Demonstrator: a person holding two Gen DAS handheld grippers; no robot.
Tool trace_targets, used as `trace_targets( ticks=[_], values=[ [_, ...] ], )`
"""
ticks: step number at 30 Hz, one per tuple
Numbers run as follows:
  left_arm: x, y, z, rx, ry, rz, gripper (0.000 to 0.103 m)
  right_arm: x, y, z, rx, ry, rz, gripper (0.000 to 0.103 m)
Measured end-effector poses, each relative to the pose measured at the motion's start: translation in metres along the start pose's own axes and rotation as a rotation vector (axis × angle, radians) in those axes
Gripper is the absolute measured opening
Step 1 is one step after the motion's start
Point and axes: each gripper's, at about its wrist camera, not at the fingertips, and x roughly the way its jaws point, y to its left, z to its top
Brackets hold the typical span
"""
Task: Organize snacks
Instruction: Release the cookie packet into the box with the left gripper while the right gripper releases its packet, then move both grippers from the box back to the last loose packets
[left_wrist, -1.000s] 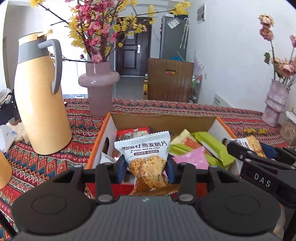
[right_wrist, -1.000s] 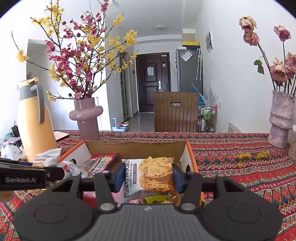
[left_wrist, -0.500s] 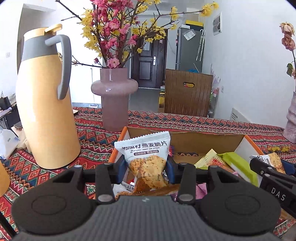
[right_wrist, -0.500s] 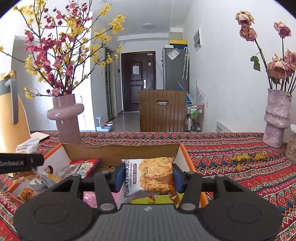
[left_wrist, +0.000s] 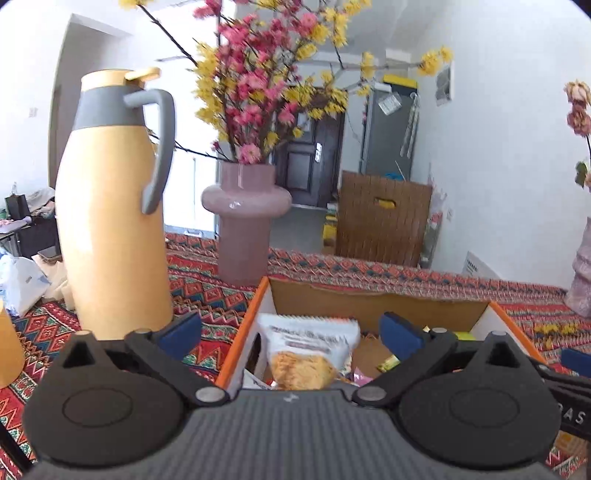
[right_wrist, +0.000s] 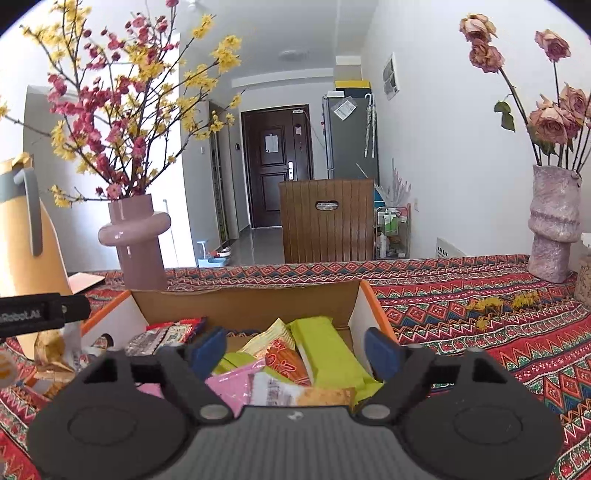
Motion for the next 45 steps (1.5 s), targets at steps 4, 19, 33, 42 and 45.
trace_targets(
  ticks=[4,19,33,42,45],
  values=[
    [0.002,0.0,-0.001,-0.002,0.013,0.001,0.103,-0.003,-0.002,-0.001,0.014,0.0,0.0,0.102],
    [0.0,0.001,0.0,-0.019,0.046,0.002,0.103,-0.008,0.001,-0.001,-0.002,0.002,0.016,0.102],
    [-0.057,0.005,0.007,0.044,0.018,-0.019,0.103,-0.062,0.006,0.004,-0.042,-0.021,0.031,0.103],
    [-0.076,0.026,-0.017,0.12,0.071,-0.012,0.103,-0.074,0.011,-0.021,-0.075,0.091,0.026,0.103],
    [-0.077,0.03,-0.026,0.136,0.097,-0.012,0.103,-0.074,0.016,-0.033,-0.093,0.142,0.032,0.103]
  ],
)
